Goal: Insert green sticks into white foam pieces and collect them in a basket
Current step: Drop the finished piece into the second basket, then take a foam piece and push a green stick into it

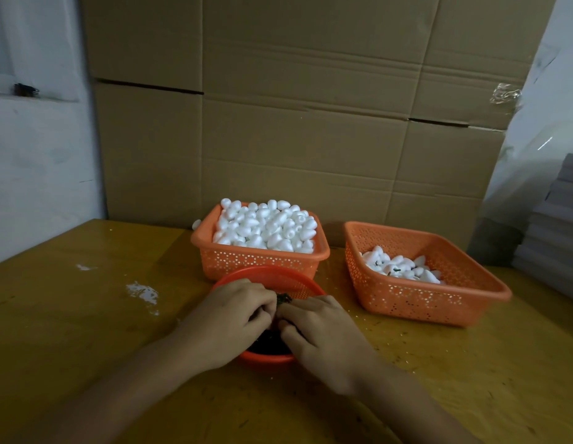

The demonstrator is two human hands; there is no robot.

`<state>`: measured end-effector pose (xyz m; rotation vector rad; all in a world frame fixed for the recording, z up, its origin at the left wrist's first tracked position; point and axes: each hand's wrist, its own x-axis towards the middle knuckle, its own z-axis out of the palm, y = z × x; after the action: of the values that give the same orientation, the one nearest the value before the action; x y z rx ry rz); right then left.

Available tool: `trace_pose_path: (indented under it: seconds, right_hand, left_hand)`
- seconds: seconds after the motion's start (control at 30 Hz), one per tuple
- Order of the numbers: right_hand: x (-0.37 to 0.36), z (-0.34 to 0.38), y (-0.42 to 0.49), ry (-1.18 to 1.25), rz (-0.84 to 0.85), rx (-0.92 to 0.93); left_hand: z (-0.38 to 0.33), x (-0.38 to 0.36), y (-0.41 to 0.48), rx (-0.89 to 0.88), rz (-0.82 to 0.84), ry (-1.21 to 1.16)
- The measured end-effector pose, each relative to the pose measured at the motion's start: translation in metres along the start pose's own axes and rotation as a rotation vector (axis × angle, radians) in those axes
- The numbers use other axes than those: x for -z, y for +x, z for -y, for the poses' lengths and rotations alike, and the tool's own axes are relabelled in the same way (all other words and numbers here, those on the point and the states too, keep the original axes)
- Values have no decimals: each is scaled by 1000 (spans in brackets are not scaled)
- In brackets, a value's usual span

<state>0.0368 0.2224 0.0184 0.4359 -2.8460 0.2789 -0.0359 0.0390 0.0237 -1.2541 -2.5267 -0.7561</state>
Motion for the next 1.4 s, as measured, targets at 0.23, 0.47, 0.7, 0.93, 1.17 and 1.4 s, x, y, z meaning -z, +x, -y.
trace_pose_path:
  seconds: [0.23, 0.47, 0.7, 0.93, 1.17, 1.4]
  right_hand:
    - [-1, 0, 1, -6, 1, 1]
    - [-2, -2, 1, -2, 36, -16]
    - [-5, -2, -1, 15, 22, -23]
    - [-5, -5, -2, 0, 28, -25]
    - [-4, -2, -1, -10, 32, -28]
    - [-3, 1, -3, -6, 22, -35]
  left_hand:
    - [-1, 2, 1, -23, -65, 32]
    - [6, 31, 29, -110, -348, 431]
    - [47, 54, 93, 328, 409, 299]
    - [64, 29, 107, 439, 306, 311]
    - [69, 38, 107, 428, 312, 115]
    - [72, 39, 111, 440, 294, 33]
